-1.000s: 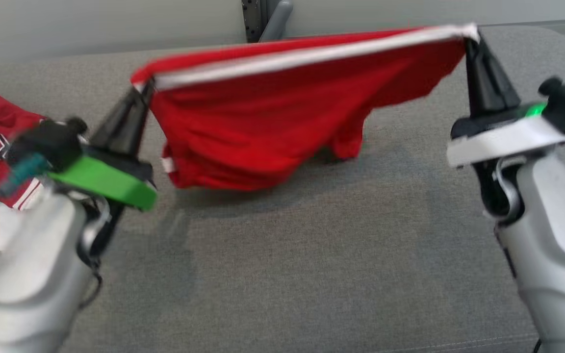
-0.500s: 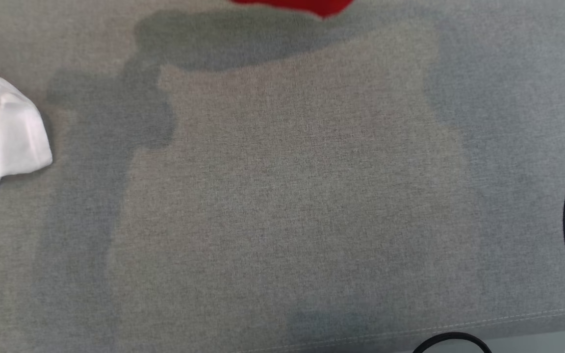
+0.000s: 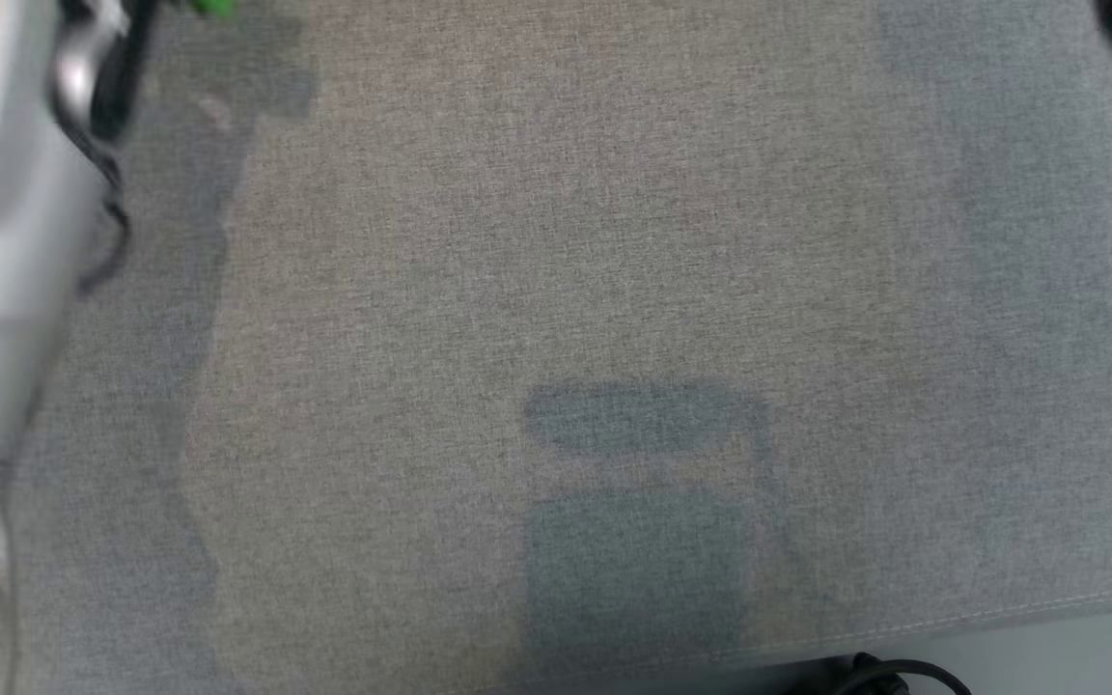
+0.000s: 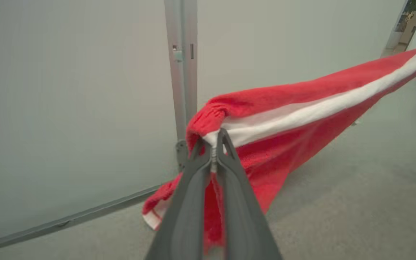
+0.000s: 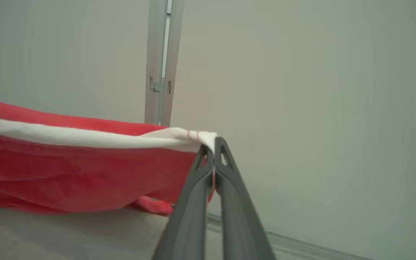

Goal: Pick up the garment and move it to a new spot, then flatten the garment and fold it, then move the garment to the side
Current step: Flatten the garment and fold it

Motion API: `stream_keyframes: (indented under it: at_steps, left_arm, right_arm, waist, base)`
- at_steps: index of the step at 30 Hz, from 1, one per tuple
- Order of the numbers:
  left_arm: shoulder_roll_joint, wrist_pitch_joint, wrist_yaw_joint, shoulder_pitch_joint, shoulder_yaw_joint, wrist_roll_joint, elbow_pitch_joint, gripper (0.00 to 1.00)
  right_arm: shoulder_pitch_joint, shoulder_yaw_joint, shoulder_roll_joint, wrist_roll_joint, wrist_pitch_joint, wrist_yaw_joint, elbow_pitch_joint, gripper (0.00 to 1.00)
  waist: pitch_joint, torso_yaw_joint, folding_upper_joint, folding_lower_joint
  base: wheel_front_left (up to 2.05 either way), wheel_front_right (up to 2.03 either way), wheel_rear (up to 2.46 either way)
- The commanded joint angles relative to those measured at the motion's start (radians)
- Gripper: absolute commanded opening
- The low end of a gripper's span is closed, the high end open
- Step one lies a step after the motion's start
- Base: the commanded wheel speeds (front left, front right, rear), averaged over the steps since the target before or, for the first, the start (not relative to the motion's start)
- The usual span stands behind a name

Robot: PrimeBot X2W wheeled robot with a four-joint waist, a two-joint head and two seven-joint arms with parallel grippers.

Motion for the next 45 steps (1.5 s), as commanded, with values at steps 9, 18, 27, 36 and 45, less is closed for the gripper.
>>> stream_keyframes:
  at_steps: [9, 18, 27, 36, 45]
  left_arm:
    - [0.031, 0.025, 0.002, 0.439, -0.236, -0.352, -0.031, 0.00]
    - [0.014, 0.007, 0.002, 0.784, -0.262, -0.479, 0.009, 0.00]
    - [0.003, 0.009, 0.003, 1.037, -0.187, -0.413, -0.029, 0.00]
    - [-0.029, -0.001, 0.003, 1.277, 0.013, -0.273, -0.087, 0.00]
    - [-0.078, -0.002, 0.003, 1.354, 0.131, -0.163, -0.145, 0.00]
  right_arm:
    - [0.510, 0.017, -0.040, 0.131, -0.003, -0.002, -0.067, 0.00]
    - [0.826, 0.017, -0.018, 0.130, -0.003, -0.002, -0.076, 0.00]
    - [1.007, 0.081, -0.015, 0.134, -0.003, -0.002, -0.055, 0.00]
    - [1.227, 0.119, -0.002, 0.164, -0.003, -0.002, -0.064, 0.00]
    - [1.279, 0.075, -0.035, 0.161, -0.003, -0.002, -0.135, 0.00]
  waist:
    - [-0.148, -0.033, 0.0000, -0.0003]
    - [-0.351, -0.034, 0.0000, -0.0003]
    - [-0.525, -0.020, 0.0000, -0.0003]
    - [-0.646, -0.018, 0.0000, -0.0003]
    - [-0.639, 0.003, 0.0000, -0.0003]
  base:
    - [0.00, 0.00, 0.00]
    - [0.00, 0.00, 0.00]
    - [0.00, 0.00, 0.00]
    - [0.00, 0.00, 0.00]
    - [0.00, 0.00, 0.00]
